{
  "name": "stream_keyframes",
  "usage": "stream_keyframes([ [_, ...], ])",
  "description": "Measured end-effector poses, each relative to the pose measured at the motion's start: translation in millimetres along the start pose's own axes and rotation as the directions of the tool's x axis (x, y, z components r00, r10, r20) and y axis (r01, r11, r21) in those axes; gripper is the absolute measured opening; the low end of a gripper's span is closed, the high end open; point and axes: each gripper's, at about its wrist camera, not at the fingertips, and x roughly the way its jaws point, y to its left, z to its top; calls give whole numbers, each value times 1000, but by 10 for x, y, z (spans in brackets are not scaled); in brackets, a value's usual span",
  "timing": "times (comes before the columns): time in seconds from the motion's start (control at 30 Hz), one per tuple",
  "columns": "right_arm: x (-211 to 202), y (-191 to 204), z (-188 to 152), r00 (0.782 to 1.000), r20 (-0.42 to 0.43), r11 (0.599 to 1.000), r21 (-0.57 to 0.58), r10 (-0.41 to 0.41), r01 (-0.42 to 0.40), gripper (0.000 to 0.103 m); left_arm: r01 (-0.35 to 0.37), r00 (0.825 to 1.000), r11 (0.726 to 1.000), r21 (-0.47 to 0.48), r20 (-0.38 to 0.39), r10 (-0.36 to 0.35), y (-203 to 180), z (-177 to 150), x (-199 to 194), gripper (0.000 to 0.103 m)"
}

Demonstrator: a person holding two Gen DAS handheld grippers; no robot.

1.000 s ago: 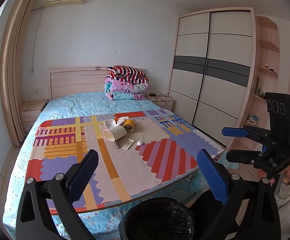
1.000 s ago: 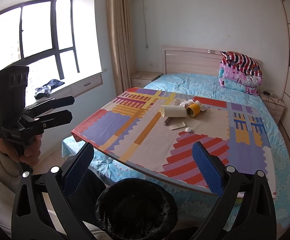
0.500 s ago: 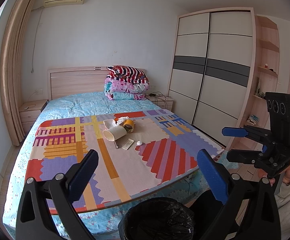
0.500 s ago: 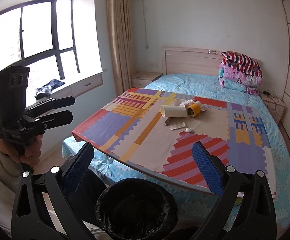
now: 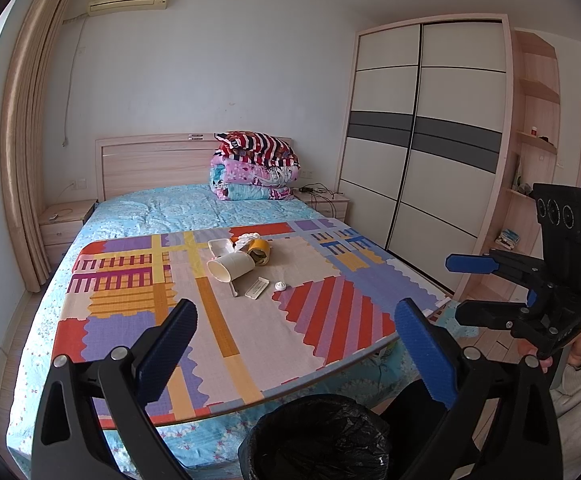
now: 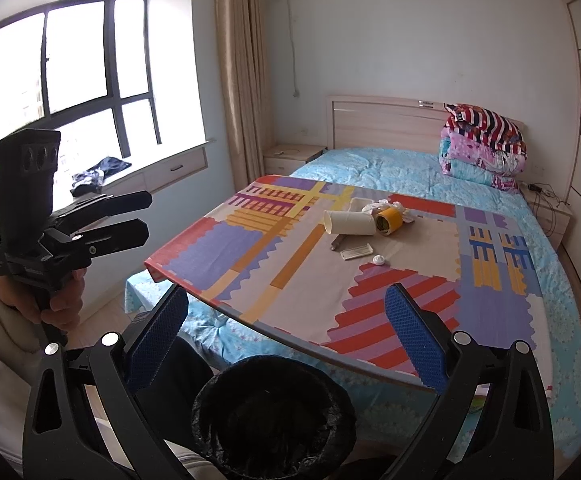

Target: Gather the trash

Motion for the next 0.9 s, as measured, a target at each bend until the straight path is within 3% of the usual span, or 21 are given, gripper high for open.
stream_keyframes([
  [0.9, 8, 29, 10, 1000, 2, 1000, -7, 2, -2, 100, 0, 1000, 1000, 0, 1, 0, -3, 3, -1, 95],
])
